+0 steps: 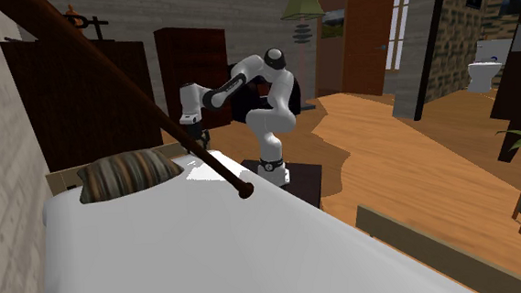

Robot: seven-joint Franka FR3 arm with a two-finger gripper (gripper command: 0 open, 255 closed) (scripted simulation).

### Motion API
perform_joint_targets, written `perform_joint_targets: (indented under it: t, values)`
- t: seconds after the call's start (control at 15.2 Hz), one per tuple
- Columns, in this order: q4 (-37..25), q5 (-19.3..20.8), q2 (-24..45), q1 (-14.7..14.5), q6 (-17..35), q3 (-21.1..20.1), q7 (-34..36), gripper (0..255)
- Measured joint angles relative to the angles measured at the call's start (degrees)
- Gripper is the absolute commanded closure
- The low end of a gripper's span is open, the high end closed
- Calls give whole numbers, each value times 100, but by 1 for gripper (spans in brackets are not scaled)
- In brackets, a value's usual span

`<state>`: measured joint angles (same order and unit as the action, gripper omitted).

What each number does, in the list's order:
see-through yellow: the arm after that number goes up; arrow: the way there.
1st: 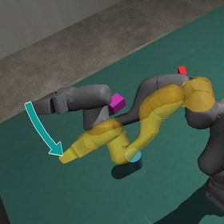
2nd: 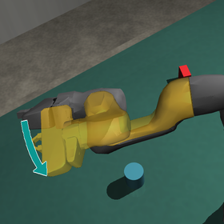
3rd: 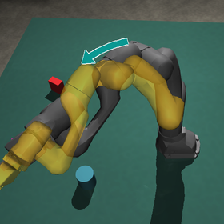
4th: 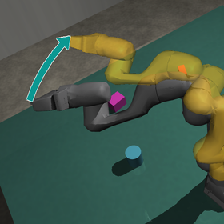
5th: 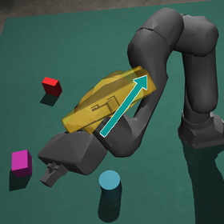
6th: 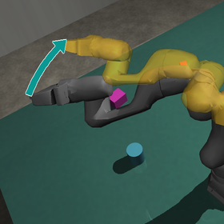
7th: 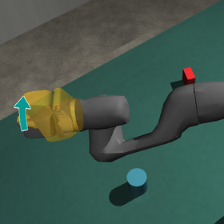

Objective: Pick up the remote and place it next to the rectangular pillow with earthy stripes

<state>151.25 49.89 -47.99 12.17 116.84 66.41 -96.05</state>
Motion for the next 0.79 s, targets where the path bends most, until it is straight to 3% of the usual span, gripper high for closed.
perform_joint_targets:
  t: [0.2,0.46,0.79]
  values:
    - [-39,-52,-42,33,-91,-86,-26,0]
    - [-285,-397,-269,165,-655,-628,-108,0]
    - [-334,-458,-310,188,-762,-718,-129,0]
